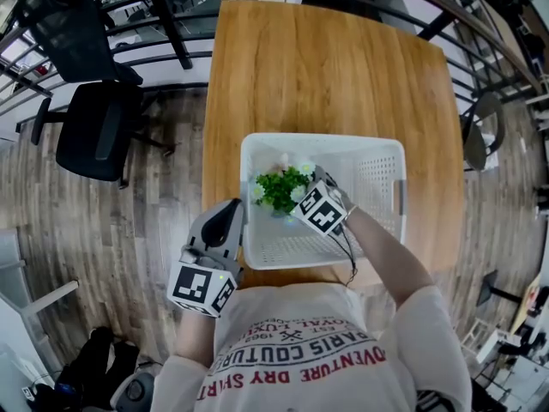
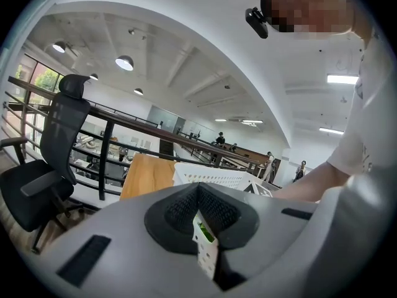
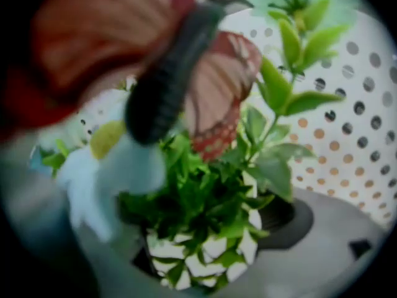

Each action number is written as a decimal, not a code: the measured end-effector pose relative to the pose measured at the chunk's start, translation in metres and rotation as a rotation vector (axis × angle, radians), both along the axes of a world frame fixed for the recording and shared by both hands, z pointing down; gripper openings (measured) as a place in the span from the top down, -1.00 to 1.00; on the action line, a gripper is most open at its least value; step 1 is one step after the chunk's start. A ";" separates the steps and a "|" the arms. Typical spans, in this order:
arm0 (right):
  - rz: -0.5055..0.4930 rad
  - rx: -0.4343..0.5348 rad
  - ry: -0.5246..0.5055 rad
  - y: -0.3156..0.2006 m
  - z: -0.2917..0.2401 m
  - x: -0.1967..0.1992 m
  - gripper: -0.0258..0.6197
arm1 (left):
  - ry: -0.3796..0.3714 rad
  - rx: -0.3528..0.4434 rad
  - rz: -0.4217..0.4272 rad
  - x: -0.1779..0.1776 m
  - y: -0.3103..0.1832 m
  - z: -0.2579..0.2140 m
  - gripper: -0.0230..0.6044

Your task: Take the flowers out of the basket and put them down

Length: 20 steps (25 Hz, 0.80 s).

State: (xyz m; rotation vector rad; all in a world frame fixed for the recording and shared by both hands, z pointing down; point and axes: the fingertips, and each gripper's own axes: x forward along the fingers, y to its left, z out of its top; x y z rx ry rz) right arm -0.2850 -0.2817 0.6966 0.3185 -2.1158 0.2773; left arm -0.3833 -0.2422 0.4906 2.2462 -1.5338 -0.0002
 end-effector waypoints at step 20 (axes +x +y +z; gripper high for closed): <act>-0.073 0.017 0.050 -0.004 0.006 -0.001 -0.61 | -0.044 0.015 -0.057 -0.005 -0.002 -0.017 0.86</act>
